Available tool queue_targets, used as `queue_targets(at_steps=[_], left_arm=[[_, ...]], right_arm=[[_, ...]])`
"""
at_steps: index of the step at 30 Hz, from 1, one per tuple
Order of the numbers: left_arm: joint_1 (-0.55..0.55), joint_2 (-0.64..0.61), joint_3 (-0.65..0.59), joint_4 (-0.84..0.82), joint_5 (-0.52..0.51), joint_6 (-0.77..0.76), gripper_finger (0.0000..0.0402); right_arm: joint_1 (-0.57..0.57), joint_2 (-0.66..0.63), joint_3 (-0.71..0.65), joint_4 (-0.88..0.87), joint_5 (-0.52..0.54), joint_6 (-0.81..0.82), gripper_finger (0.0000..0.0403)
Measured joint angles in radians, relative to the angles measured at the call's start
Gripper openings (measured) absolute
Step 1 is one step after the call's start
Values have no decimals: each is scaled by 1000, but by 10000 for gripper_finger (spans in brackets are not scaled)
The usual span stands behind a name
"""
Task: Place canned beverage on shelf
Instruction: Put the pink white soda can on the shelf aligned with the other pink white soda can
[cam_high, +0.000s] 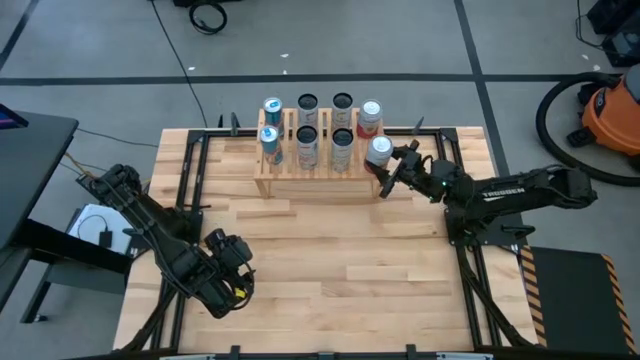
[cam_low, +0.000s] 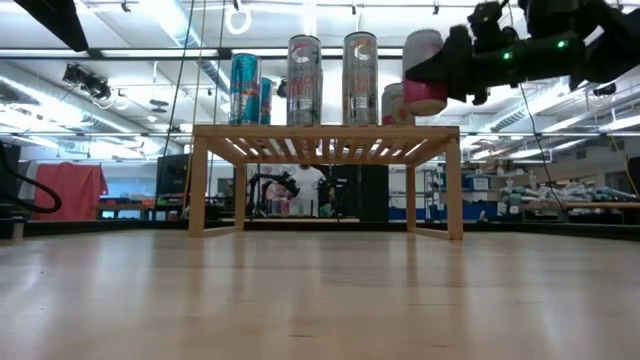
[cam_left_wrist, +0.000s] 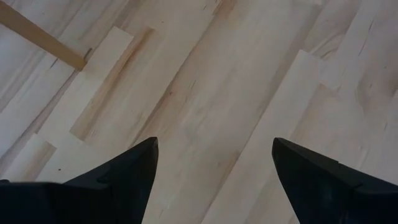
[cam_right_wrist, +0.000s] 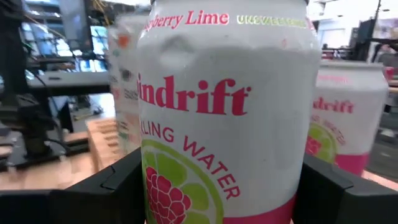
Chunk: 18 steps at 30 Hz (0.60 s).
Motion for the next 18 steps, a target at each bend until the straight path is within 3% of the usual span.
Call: queue_targets(at_steps=[5, 18], left_arm=[[0, 0, 0, 0, 0, 6, 316], [0, 0, 0, -5, 0, 9, 316]], right_arm=[[-51, 33, 0, 4, -106, 5, 291], [-130, 154, 0, 108, -177, -3, 291]])
